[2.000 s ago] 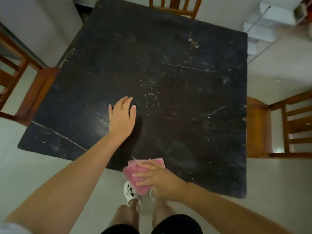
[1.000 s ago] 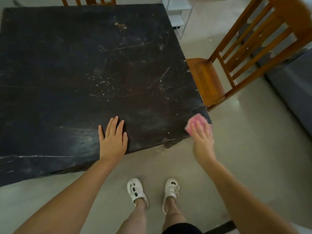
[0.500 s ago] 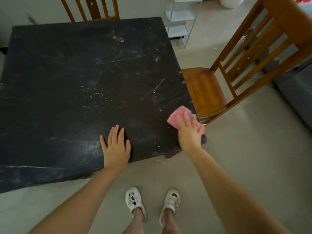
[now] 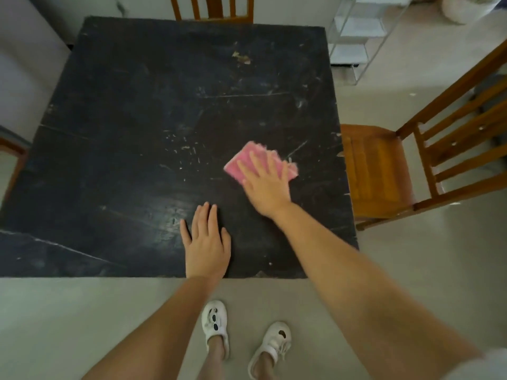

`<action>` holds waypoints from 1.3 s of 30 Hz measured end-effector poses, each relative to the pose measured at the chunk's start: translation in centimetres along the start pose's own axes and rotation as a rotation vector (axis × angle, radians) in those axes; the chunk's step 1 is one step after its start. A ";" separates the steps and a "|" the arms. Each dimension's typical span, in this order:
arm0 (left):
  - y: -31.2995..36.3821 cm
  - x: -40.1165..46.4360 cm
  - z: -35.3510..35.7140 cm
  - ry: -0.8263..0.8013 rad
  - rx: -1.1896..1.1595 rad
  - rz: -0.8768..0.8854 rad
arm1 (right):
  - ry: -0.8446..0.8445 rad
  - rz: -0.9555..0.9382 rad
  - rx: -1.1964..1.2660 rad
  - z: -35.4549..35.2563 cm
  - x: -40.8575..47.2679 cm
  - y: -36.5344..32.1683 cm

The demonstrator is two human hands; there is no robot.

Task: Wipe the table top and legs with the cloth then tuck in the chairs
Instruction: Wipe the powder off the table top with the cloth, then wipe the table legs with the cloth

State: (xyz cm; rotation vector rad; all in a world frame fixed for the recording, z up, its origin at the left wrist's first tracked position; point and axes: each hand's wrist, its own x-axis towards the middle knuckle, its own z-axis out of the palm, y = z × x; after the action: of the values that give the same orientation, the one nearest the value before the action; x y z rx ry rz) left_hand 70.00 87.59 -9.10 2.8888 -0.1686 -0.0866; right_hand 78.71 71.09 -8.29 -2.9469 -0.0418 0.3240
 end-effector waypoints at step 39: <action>13.7 -12.1 10.3 0.333 0.043 0.370 | 0.099 0.385 1.500 7.1 -22.2 15.4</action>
State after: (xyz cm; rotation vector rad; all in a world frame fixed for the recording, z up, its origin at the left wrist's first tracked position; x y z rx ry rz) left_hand 55.79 73.45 -15.16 2.8065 -0.6381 0.4640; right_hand 55.64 56.10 -13.12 -1.4489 0.5307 0.1292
